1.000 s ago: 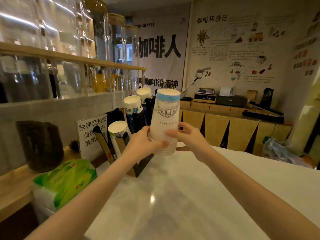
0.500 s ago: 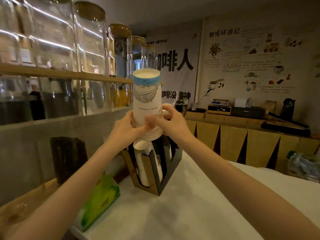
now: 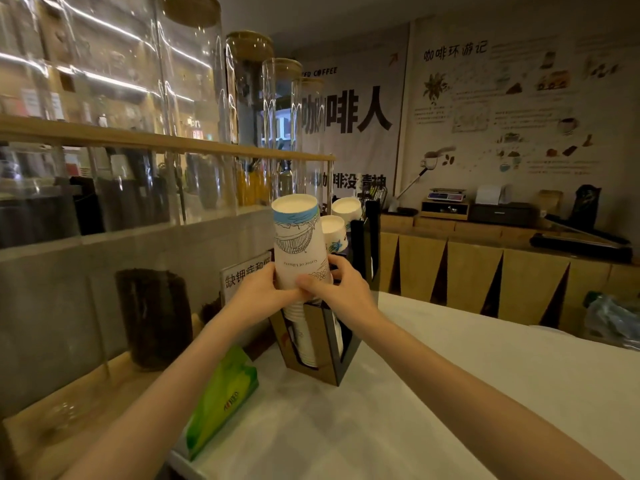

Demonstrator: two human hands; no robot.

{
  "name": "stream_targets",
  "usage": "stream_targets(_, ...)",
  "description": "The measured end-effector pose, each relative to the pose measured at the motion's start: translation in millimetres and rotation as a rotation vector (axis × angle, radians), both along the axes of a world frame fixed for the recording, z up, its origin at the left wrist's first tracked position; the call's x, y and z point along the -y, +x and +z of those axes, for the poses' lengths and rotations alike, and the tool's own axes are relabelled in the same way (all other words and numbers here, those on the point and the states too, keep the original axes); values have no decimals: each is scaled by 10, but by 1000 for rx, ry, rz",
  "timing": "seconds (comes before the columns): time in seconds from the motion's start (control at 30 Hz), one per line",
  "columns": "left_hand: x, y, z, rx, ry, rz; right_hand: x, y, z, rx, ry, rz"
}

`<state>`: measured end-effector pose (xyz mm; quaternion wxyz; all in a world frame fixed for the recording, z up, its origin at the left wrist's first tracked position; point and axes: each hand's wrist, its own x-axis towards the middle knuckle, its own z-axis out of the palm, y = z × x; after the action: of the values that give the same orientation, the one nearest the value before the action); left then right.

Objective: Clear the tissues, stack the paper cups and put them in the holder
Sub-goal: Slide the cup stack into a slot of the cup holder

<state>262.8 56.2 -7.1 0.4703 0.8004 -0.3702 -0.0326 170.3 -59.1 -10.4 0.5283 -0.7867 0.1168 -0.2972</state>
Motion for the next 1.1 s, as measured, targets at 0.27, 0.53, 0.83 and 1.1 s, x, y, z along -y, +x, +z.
stream_targets(0.27,18,-2,-80,-42,-136,-3,46,25,-231,-124,268,1)
stream_targets(0.53,69,-88,-123,68,-222,89,101,-19,-382,-225,409,-6)
stream_targets(0.83,68,-156,-15,112,-67,165,223,-96,-361,-348,233,-54)
stream_targets(1.1,314,-487,343,469,-103,253,228,-1329,507,135,-60,-51)
